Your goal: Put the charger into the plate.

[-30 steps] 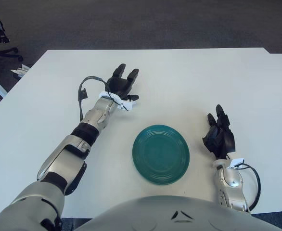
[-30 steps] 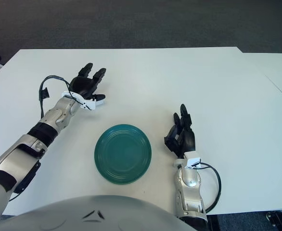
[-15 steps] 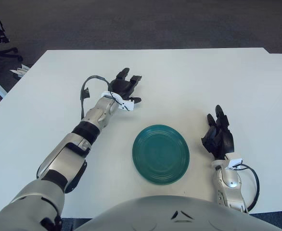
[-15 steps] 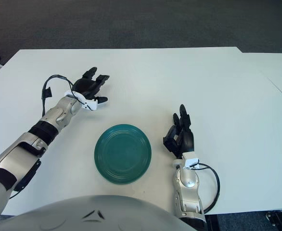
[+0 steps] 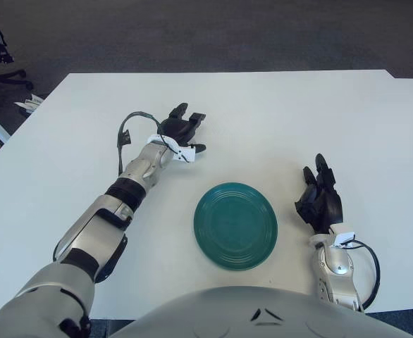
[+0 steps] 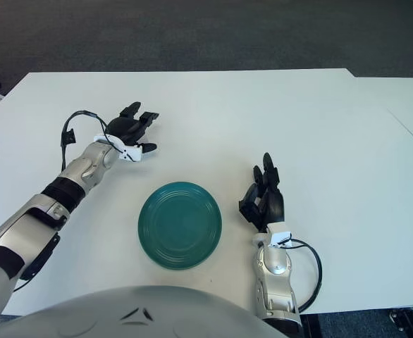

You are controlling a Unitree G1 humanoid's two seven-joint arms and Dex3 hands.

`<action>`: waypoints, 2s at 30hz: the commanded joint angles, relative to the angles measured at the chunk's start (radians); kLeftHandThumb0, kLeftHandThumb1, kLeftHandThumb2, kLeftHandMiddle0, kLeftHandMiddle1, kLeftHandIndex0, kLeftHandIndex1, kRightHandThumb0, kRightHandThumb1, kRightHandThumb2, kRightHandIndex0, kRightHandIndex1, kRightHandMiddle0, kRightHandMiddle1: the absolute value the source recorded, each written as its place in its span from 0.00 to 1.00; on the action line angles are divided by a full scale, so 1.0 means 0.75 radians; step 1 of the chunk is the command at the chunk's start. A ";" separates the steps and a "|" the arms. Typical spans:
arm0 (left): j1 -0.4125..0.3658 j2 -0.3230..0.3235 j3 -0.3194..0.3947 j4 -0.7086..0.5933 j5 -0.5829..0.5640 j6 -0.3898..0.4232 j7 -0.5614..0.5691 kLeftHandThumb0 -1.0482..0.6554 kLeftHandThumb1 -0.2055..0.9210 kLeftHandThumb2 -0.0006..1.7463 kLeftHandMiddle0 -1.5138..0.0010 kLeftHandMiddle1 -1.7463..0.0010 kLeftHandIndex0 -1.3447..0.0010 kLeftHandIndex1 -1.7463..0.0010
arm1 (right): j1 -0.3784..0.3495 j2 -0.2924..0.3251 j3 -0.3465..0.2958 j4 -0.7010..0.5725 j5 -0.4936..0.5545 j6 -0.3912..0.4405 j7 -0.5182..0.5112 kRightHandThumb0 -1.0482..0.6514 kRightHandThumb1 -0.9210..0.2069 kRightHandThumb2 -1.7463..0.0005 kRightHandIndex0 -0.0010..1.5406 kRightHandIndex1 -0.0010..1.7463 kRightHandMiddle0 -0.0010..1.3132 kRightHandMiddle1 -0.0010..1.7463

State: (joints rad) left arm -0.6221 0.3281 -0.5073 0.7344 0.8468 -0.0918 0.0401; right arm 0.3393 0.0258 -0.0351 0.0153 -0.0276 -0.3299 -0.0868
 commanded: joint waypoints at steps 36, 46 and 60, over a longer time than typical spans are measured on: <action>-0.090 -0.064 -0.132 0.451 -0.013 -0.035 0.247 0.00 1.00 0.37 1.00 1.00 1.00 0.83 | 0.034 -0.001 0.002 0.124 -0.002 0.054 0.016 0.04 0.00 0.40 0.00 0.00 0.00 0.01; -0.108 -0.099 -0.112 0.567 -0.080 -0.092 0.214 0.00 1.00 0.37 1.00 1.00 1.00 0.78 | 0.028 -0.012 -0.005 0.144 0.013 0.035 0.035 0.05 0.00 0.39 0.00 0.00 0.01 0.01; -0.133 -0.110 -0.093 0.649 -0.191 -0.188 -0.001 0.00 1.00 0.36 0.88 0.97 1.00 0.64 | 0.034 -0.020 -0.014 0.149 0.022 0.018 0.056 0.06 0.00 0.39 0.00 0.00 0.01 0.02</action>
State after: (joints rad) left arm -0.7622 0.2610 -0.5612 1.1803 0.7052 -0.2232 0.1275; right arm 0.3275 0.0085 -0.0447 0.0590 -0.0197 -0.3765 -0.0530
